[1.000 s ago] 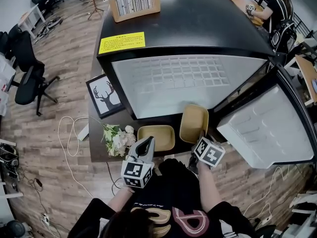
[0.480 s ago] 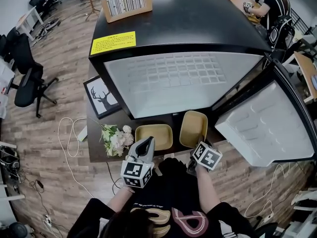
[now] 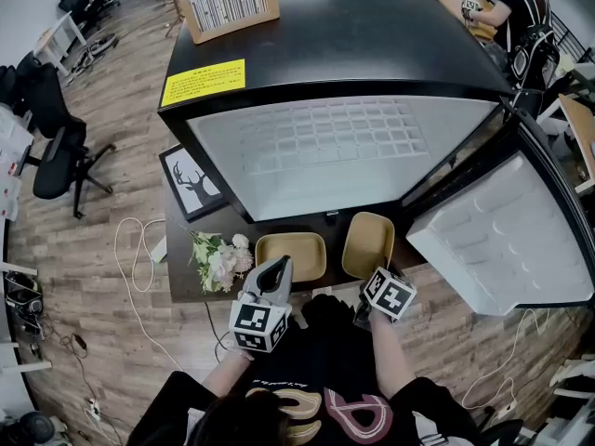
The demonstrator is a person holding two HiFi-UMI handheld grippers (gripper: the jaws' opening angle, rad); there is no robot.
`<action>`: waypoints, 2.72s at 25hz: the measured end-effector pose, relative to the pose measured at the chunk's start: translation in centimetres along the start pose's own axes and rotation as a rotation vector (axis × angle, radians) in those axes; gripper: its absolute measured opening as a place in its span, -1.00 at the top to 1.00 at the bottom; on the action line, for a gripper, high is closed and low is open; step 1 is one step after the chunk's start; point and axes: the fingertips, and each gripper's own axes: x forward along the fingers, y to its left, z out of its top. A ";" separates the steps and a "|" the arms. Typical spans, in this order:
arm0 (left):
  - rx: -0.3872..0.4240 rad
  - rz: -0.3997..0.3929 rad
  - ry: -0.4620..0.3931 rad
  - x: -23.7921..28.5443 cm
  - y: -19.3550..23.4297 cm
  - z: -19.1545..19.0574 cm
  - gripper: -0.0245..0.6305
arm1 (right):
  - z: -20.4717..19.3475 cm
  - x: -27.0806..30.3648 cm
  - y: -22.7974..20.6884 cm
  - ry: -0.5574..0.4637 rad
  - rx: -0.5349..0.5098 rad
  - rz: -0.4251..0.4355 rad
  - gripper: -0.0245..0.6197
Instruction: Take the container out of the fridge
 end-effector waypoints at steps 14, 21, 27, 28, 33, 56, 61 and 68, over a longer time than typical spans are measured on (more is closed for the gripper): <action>0.003 0.029 0.003 0.2 0.3 0.1 0.90 | 0.2 1.5 0.2 0.000 0.003 0.023 0.87; 0.006 0.025 0.002 0.3 0.3 0.2 0.90 | 0.0 1.7 0.8 0.017 0.003 0.054 0.69; 0.010 0.015 -0.008 0.3 0.2 0.5 0.90 | 0.8 0.9 1.7 -0.004 -0.001 0.126 0.41; 0.011 0.014 -0.009 0.2 0.2 0.5 0.90 | 0.8 0.8 2.0 -0.004 -0.002 0.145 0.36; 0.014 0.007 -0.021 0.0 0.1 0.7 0.90 | 1.5 -0.7 2.6 -0.041 0.052 0.206 0.18; -0.005 -0.048 -0.056 -2.5 -1.2 1.0 0.90 | 1.4 -10.9 10.7 -0.313 -0.175 0.508 0.29; 0.000 -0.063 -0.055 -3.4 -1.7 0.8 0.90 | 0.8 -11.8 11.4 -0.336 -0.208 0.506 0.53; -0.002 -0.076 -0.054 -4.0 -1.8 0.3 0.90 | -0.6 -12.1 12.6 -0.321 -0.275 0.503 0.71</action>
